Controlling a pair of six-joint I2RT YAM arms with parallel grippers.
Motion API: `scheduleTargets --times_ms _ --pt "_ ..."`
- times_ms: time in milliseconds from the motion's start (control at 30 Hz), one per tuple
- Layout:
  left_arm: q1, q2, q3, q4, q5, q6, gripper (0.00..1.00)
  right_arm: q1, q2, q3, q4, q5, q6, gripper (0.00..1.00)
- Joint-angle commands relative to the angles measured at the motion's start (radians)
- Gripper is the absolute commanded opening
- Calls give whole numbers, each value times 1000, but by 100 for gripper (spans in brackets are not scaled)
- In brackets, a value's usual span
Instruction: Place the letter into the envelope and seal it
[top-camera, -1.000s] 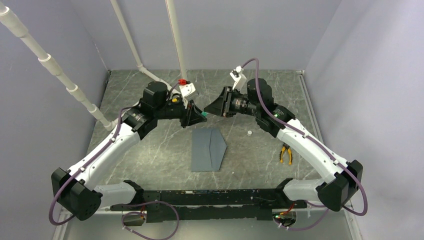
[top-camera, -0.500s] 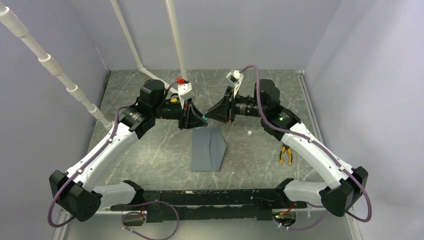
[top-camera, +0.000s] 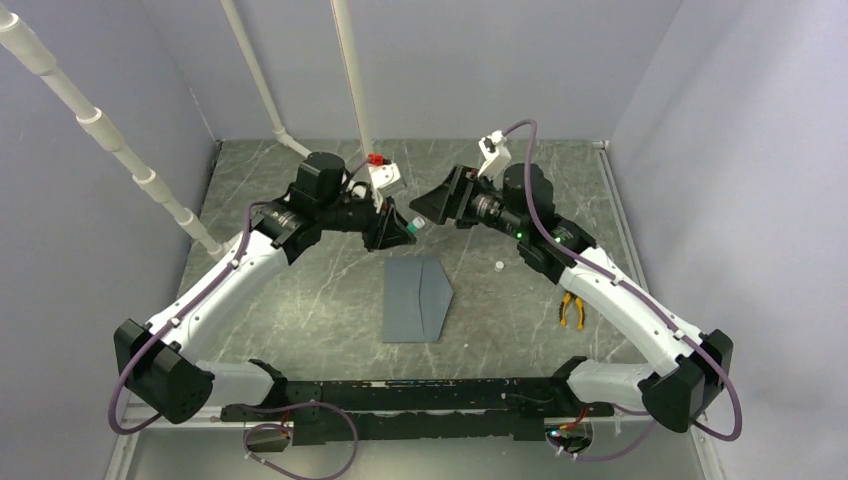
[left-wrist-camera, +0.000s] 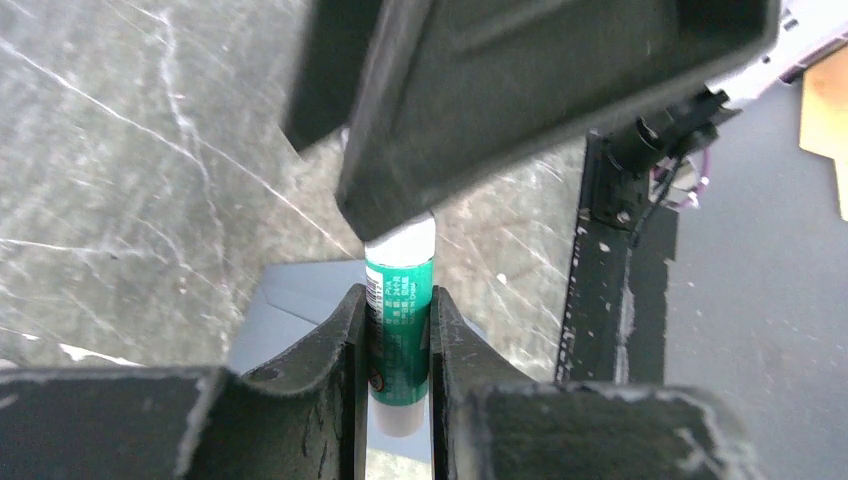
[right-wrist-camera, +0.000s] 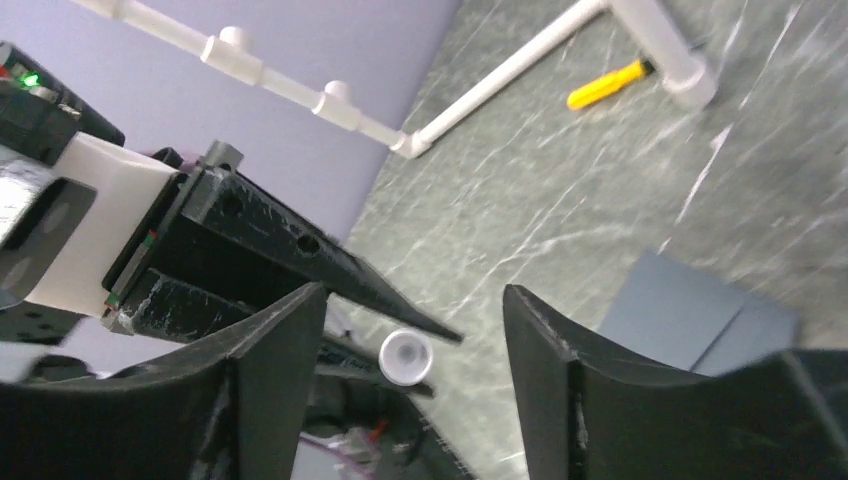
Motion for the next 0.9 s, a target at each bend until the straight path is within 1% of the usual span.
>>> scheduleTargets --times_ms 0,33,100,133,233,333,400,433,500,567,667,733,833,867 --pt "-11 -20 24 -67 112 2 2 -70 -46 50 71 -228 -263 73" --pt "-10 -16 29 -70 158 -14 2 -92 -53 36 44 -329 -338 73" --pt "-11 0 45 -104 263 -28 2 -128 -87 -13 11 -431 -436 73" --pt "-11 8 50 -122 334 -31 3 -143 -112 -48 21 -500 -472 73" --pt "-11 28 72 -177 433 -28 2 -155 -188 -144 97 -677 -557 74" --pt "-13 41 90 -229 481 1 2 -151 -238 -193 191 -816 -562 78" --pt "-20 43 89 -239 501 14 2 -140 -245 -186 183 -840 -587 80" --pt "-24 43 90 -246 502 20 2 -134 -242 -174 165 -825 -603 81" --pt "-33 44 86 -252 495 27 2 -125 -225 -145 115 -787 -614 81" --pt "-41 47 84 -245 475 22 3 -121 -196 -119 88 -790 -621 79" --pt "-49 56 95 -267 461 44 2 -97 -157 -85 42 -790 -655 72" --pt "-52 56 95 -274 453 55 2 -65 -147 -70 5 -750 -699 66" --pt "-57 52 88 -265 440 58 2 -38 -132 -55 -4 -749 -712 47" --pt "-57 50 86 -262 437 57 2 -32 -125 -48 -10 -750 -713 43"
